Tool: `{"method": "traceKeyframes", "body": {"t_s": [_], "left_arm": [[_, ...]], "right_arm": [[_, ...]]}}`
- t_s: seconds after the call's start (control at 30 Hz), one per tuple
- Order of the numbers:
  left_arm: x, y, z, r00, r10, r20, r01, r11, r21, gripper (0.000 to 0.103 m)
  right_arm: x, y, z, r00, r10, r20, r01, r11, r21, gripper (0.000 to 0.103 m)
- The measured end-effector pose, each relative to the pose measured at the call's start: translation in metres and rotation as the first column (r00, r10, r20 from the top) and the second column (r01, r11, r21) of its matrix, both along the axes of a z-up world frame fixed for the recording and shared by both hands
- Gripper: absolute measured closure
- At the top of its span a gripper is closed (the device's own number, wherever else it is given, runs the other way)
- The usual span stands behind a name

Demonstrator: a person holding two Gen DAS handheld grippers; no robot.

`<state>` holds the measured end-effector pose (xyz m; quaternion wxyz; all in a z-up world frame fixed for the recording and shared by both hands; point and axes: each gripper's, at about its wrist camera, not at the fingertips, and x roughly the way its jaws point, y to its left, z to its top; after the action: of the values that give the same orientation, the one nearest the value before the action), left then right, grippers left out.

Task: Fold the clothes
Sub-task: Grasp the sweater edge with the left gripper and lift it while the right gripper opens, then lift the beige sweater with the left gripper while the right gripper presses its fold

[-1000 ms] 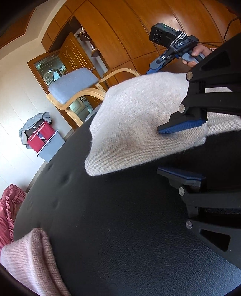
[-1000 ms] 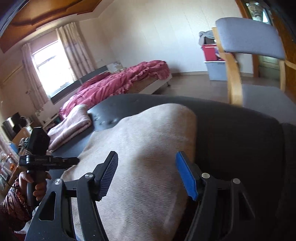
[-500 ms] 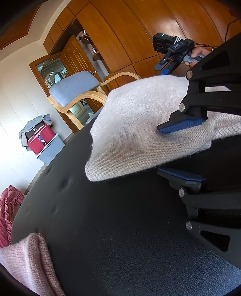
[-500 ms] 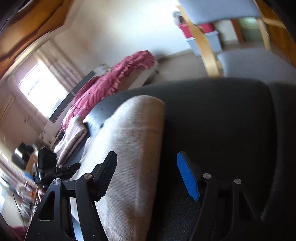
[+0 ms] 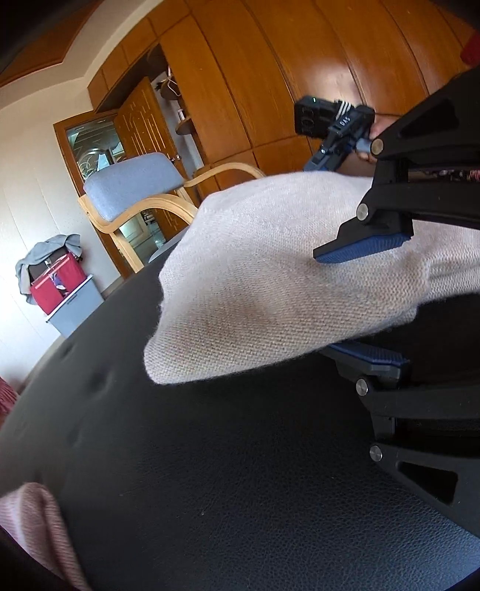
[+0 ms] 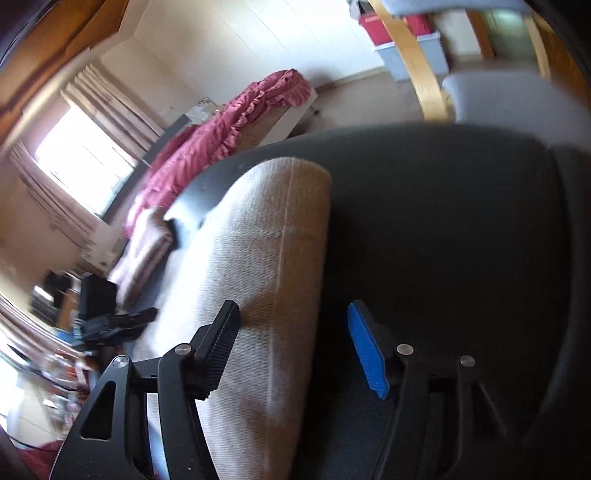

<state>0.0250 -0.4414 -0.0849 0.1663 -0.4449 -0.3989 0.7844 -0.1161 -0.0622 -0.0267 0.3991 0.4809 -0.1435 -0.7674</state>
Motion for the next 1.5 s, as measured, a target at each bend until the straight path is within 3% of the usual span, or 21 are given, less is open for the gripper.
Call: {"method": "traceKeyframes", "body": {"t_s": [0.23,0.5,0.73,1.2,1.37,1.5], "left_arm": [[-0.009,-0.004,-0.004,0.999,-0.026,0.039,0.023,0.998,0.062,0.061],[-0.022,-0.009,-0.006,0.986,-0.048,0.158,0.030,0.993,0.112,0.062],[-0.027,-0.004,-0.012,0.985,-0.058,0.163,0.033,0.988,0.152,0.062],[-0.017,-0.003,-0.012,0.998,-0.038,0.052,0.033,0.996,0.086,0.062],[-0.008,0.013,-0.004,1.000,-0.010,-0.013,0.010,0.999,-0.040,0.062],[-0.004,0.018,-0.002,0.999,0.006,-0.043,-0.010,0.996,-0.086,0.062]], "right_arm": [[-0.009,0.006,-0.022,0.992,-0.003,0.126,0.017,0.994,-0.107,0.032],[-0.010,-0.008,-0.020,0.986,0.090,0.138,-0.078,0.993,-0.092,0.024],[-0.008,-0.018,-0.019,0.974,0.167,0.152,-0.153,0.983,-0.103,0.023],[-0.006,-0.039,-0.014,0.974,0.184,0.135,-0.173,0.981,-0.091,0.017],[0.002,-0.048,-0.011,0.978,0.194,0.076,-0.190,0.980,-0.050,0.010],[0.009,-0.057,-0.008,0.980,0.198,0.020,-0.198,0.980,-0.009,0.010]]}}
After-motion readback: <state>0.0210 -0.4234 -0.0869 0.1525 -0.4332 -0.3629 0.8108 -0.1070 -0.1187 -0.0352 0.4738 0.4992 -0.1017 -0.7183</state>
